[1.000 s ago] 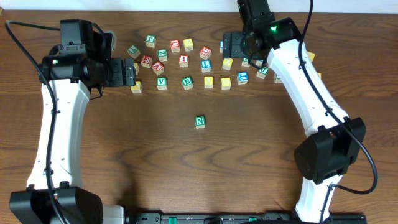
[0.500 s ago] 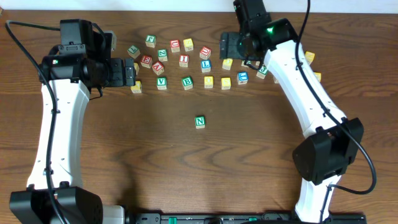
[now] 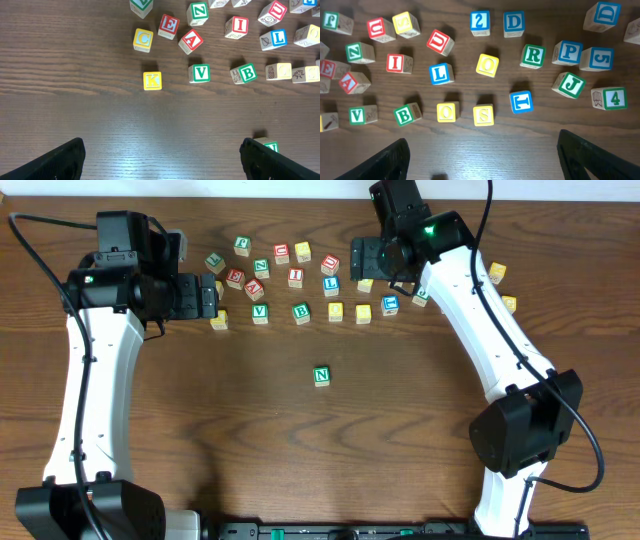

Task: Spell out NEURIPS

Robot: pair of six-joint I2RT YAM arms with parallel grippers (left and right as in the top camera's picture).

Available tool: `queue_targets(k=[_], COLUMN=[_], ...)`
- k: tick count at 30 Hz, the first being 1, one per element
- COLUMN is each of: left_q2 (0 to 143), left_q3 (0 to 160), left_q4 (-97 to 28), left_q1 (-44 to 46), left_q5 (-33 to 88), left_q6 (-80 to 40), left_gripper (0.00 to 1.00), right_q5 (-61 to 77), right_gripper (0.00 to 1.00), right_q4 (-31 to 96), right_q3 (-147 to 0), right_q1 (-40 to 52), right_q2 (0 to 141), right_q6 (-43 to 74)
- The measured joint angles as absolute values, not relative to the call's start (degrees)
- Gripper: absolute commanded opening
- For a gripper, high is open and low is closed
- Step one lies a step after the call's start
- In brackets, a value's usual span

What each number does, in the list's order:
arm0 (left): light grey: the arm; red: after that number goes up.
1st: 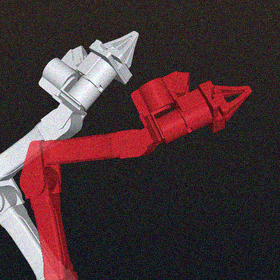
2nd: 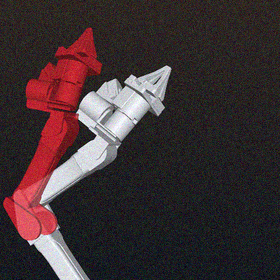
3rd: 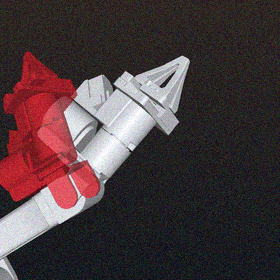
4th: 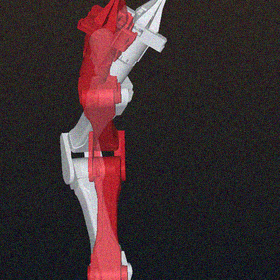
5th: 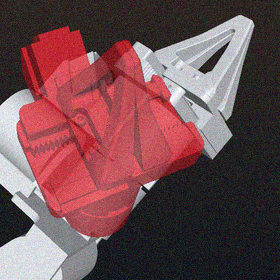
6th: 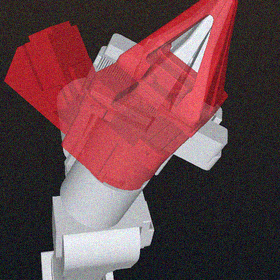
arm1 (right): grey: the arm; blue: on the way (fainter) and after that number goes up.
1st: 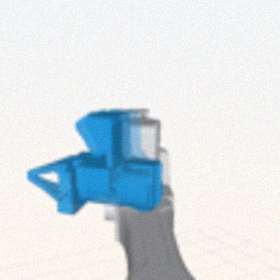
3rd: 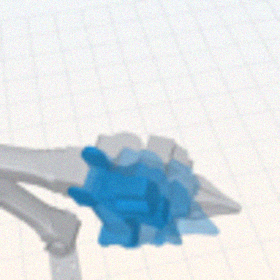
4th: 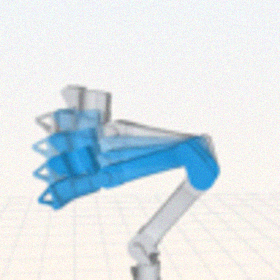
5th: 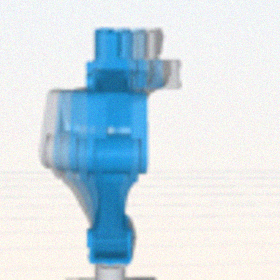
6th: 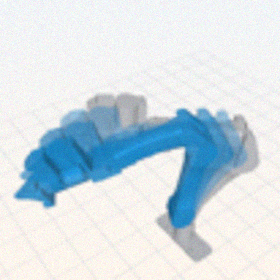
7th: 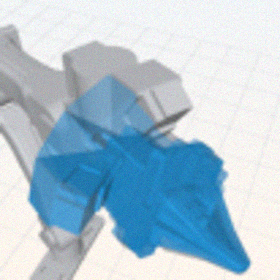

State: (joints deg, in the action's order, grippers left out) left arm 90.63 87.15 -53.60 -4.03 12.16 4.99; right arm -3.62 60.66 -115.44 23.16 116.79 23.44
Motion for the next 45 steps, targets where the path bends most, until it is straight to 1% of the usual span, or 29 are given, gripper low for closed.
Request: queue_targets(k=[16,23,28,35,39,45], left_q2=[90.6,90.6,90.6,90.6,90.6,90.6], left_q3=[87.2,87.2,87.2,87.2,87.2,87.2], left_q4=[-53.6,-53.6,-53.6,-53.6,-53.6,-53.6], left_q1=[-4.0,-4.0,-4.0,-4.0,-4.0,-4.0], left_q5=[12.2,12.2,12.2,12.2,12.2,12.2], left_q6=[5.0,5.0,5.0,5.0,5.0,5.0], left_gripper=[0.98,0.98,0.98,0.98,0.97,0.98], right_q5=[-3.6,-3.6,-3.6,-3.6,-3.6,-3.6], right_gripper=[0.83,0.82,0.78,0.80,0.85,0.86], right_q4=[63.3,63.7,64.5,65.6,66.1,64.6], right_q3=[-115.4,-115.4,-115.4,-115.4,-115.4,-115.4], right_q1=[23.2,23.2,23.2,23.2,23.2,23.2], right_q2=[116.8,116.8,116.8,116.8,116.8,116.8], right_q6=[21.9,21.9,21.8,21.6,21.5,21.4])
